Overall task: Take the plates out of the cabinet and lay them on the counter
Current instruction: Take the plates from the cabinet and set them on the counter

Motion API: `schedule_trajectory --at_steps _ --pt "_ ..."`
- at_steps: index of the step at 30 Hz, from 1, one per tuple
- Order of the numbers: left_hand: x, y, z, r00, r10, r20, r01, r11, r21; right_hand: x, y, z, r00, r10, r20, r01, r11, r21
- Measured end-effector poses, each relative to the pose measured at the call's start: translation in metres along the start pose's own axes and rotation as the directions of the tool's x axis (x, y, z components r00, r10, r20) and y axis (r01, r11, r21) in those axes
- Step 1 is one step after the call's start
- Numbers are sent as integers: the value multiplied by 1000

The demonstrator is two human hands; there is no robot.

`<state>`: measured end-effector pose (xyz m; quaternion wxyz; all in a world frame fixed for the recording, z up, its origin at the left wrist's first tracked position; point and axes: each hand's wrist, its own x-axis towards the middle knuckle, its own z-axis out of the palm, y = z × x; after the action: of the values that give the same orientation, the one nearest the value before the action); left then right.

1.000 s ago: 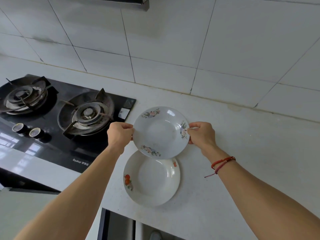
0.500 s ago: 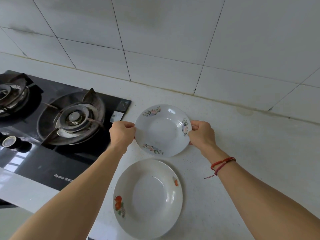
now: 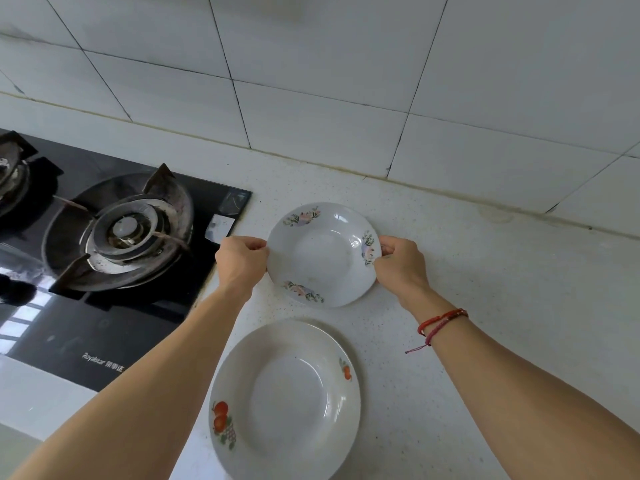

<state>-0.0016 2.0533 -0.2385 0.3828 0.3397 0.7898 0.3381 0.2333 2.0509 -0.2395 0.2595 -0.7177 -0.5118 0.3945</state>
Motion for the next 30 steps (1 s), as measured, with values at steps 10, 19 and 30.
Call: schedule_trajectory --at_steps 10,19,30 --pt "-3 -6 -1 998 51 23 -52 998 36 -3 2 -1 1000 -11 24 12 1000 -28" --pt "-48 -1 -19 969 223 109 -243 943 229 -36 -4 -18 988 -125 88 145 949 -278" --pt "-136 -29 -54 801 558 217 -558 565 608 -118 0 -43 965 -233 123 261 781 -567"
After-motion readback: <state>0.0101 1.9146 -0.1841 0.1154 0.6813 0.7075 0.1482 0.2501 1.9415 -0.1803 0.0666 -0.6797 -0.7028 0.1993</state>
